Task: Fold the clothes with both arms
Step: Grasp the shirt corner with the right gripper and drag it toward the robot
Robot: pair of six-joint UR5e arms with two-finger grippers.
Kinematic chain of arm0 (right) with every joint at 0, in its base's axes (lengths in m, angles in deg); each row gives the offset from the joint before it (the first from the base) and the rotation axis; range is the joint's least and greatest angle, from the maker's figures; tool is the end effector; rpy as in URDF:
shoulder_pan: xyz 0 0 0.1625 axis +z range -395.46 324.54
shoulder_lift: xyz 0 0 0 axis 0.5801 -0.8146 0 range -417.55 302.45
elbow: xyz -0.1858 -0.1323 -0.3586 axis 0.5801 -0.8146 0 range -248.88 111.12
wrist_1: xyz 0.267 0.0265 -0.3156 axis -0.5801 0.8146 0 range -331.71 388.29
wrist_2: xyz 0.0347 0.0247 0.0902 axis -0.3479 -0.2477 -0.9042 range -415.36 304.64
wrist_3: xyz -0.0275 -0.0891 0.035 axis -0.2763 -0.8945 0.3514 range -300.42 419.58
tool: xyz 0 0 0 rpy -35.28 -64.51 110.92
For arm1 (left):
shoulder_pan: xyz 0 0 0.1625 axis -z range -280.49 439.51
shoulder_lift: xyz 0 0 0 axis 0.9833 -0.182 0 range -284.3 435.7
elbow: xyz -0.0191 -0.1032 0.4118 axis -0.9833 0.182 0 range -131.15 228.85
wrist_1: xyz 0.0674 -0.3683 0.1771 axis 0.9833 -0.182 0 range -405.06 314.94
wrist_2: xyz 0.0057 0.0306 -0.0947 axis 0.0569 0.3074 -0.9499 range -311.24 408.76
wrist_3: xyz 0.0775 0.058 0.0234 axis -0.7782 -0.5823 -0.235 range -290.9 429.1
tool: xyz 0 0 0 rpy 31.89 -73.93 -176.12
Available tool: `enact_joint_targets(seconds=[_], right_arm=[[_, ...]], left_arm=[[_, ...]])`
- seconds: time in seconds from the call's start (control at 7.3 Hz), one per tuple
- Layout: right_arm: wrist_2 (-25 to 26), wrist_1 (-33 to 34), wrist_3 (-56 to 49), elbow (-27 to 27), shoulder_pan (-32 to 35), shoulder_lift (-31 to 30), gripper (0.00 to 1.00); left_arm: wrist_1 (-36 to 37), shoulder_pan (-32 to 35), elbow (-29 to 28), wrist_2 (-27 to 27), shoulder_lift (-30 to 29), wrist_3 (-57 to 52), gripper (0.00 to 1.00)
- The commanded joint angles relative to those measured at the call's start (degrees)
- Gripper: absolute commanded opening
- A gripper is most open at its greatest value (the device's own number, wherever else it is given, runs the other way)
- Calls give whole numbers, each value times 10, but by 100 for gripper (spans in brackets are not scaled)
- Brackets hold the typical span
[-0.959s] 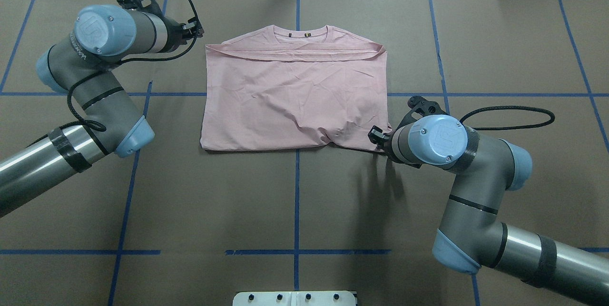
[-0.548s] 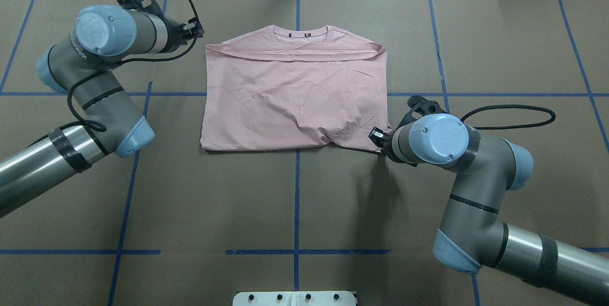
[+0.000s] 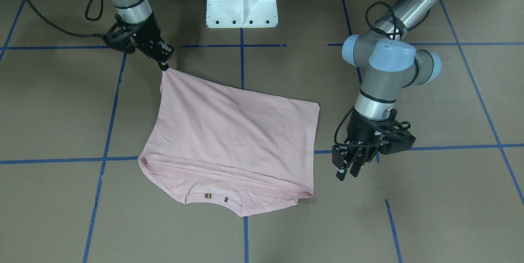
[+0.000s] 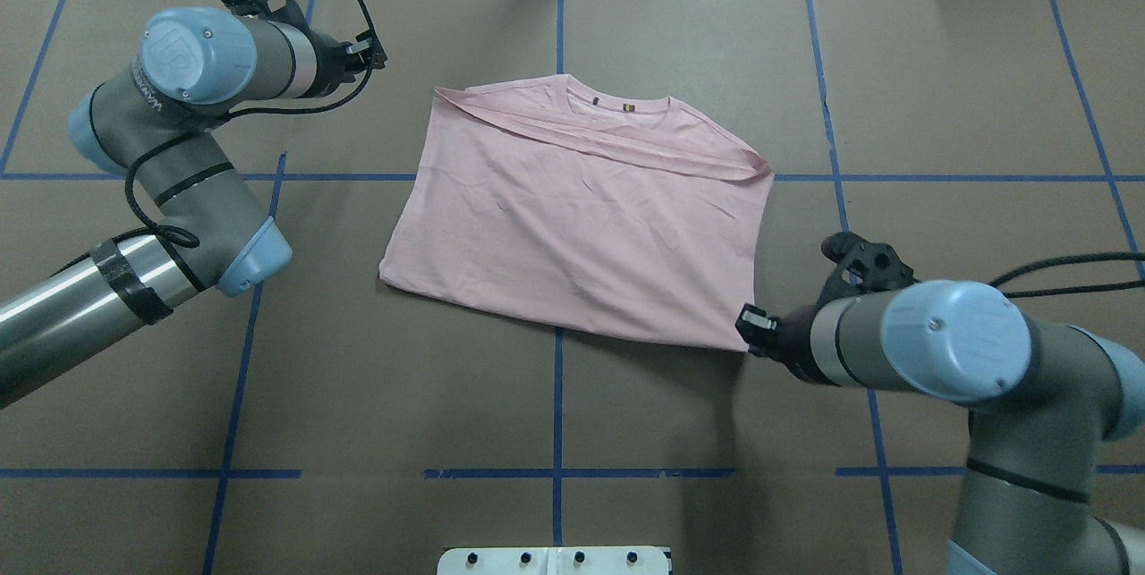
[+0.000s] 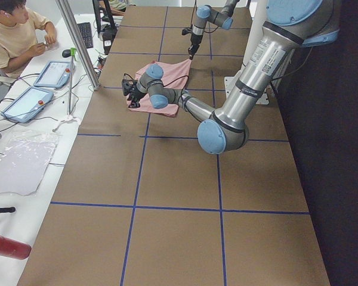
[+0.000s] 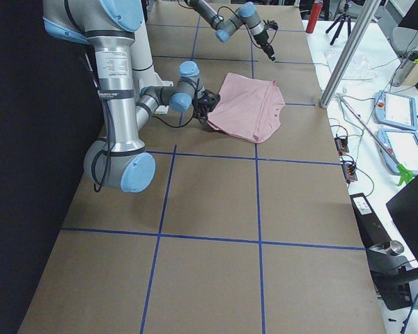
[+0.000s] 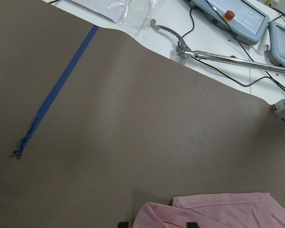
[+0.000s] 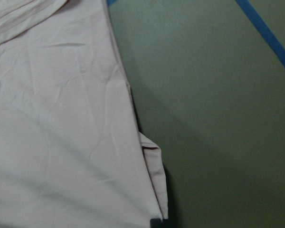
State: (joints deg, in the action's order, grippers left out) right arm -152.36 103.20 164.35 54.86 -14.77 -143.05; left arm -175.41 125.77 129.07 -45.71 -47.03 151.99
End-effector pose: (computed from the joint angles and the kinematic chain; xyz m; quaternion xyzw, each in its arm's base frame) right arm -0.4065 -0.2830 0.3225 -0.0314 -0.4502 0.2455 0.8579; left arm 0.4101 -0.6101 0.3226 0.2058 0.4834 -0.2657 0.8083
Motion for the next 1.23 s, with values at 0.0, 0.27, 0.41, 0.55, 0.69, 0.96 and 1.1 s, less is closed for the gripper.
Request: enact_joint_targets(seconds=[0.0, 0.27, 0.41, 0.55, 0.69, 0.96, 1.1], right_arm=[[-29, 45, 47, 125, -104, -72, 0], [-26, 57, 125, 134, -224, -80, 0], [-18, 59, 132, 129, -241, -88, 96], [-7, 59, 133, 123, -239, -88, 100], [13, 59, 132, 117, -209, -87, 100], [10, 56, 121, 98, -65, -54, 100], [-7, 53, 64, 47, 21, 10, 100]], left_arm=[[3, -5, 31, -5, 0, 3, 51], [4, -7, 80, -73, 22, 10, 54], [5, -8, 98, -105, 29, 37, 55], [5, -16, 118, -144, 35, 79, 58], [11, -51, 161, -150, 70, 109, 63], [121, -124, 241, -143, 105, 129, 70], [187, -162, 263, -133, 105, 158, 71]])
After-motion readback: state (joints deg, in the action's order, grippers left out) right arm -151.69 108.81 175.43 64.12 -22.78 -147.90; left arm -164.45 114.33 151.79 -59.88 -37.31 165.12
